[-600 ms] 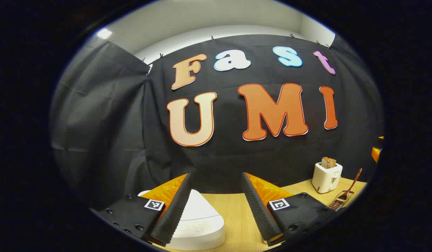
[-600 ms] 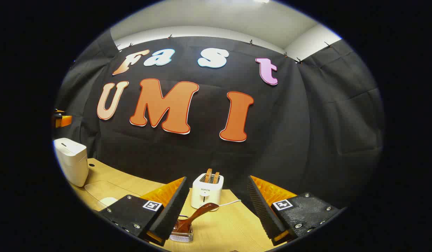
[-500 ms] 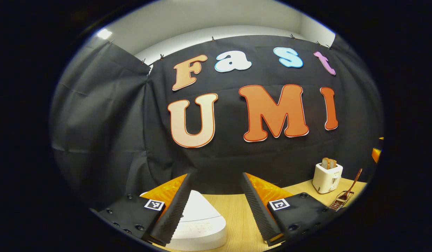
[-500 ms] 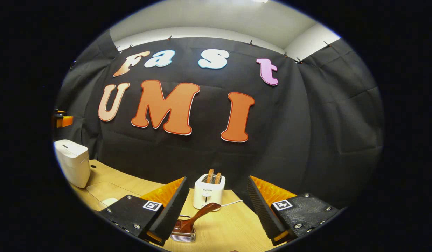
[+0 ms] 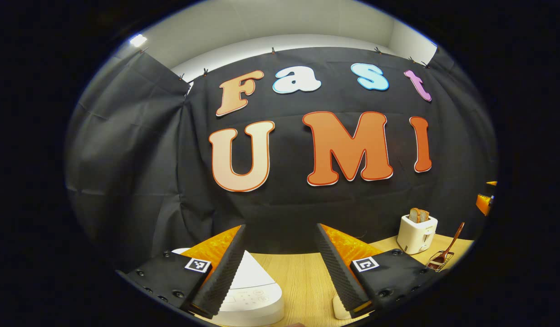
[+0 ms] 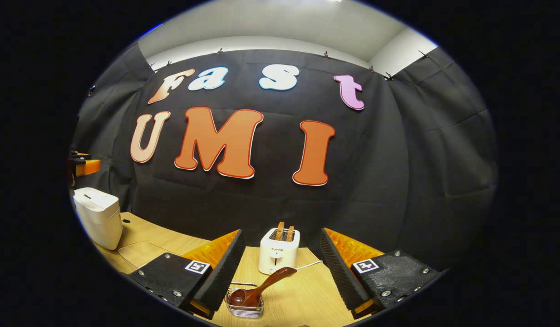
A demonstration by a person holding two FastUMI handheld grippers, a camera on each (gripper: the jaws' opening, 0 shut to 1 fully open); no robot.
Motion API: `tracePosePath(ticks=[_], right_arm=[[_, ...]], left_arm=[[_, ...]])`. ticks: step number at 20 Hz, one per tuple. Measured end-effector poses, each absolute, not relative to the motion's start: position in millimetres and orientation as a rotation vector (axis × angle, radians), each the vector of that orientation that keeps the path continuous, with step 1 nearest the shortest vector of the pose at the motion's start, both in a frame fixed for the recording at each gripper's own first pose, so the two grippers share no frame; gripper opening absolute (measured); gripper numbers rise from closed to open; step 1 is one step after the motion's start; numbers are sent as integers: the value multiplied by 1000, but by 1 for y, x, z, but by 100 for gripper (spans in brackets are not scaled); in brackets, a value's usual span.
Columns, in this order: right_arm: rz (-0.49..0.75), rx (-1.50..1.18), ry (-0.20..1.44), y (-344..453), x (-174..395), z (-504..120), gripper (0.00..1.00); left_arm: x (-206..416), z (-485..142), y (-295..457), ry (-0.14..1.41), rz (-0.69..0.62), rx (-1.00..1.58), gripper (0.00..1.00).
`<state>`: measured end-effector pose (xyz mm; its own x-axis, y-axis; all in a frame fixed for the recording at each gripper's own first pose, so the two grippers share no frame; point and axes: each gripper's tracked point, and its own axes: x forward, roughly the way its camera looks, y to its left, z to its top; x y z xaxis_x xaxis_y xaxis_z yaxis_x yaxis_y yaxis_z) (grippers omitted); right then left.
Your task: Close the left gripper, press the button to open the rice cooker; take a wooden spoon from the chopstick holder with the right hand, scoop a spoonful of rice and pour it into the rice cooker, then put the wooden spoon back into the chopstick holder.
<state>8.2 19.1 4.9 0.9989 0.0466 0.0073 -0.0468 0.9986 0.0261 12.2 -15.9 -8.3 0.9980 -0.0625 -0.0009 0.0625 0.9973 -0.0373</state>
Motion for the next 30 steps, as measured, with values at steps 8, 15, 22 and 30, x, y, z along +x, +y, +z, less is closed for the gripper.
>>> tracePosePath(ticks=[8, 15, 22, 30], right_arm=[[145, 54, -42, 48, 24, 12, 98], [191, 62, 11, 68, 41, -3, 98], [156, 17, -28, 52, 28, 13, 98], [102, 1, 12, 29, 21, 1, 100]], left_arm=[[4, -15, -5, 38, -26, -33, 96], [0, 3, 13, -3, 36, 4, 96], [21, 21, 48, 6, 88, -21, 93], [53, -5, 90, 221, 130, -99, 5]])
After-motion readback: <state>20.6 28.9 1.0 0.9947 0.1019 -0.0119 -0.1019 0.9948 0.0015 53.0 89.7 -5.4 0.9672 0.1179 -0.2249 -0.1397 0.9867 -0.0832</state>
